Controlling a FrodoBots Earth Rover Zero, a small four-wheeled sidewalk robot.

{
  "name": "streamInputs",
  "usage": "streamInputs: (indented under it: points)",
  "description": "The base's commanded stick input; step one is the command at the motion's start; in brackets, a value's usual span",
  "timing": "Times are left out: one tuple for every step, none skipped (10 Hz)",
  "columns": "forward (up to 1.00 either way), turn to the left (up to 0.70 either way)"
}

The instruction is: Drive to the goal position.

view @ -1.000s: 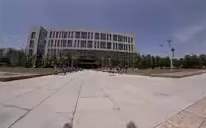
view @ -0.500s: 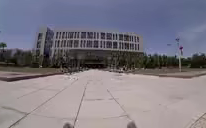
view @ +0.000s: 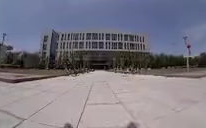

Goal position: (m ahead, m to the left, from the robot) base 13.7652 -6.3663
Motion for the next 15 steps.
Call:
streamInputs:
  points:
    - [0.45,0.27]
    - [0.45,0.27]
    - [0.45,0.27]
    - [0.45,0.27]
    - [0.45,0.27]
    - [0.45,0.27]
    - [0.45,0.27]
    - [0.45,0.27]
    - [0.45,0.27]
    - [0.45,0.27]
    - [0.45,0.27]
    - [0.45,0.27]
    - [0.45,0.27]
    - [0.45,0.27]
    - [0.45,0.27]
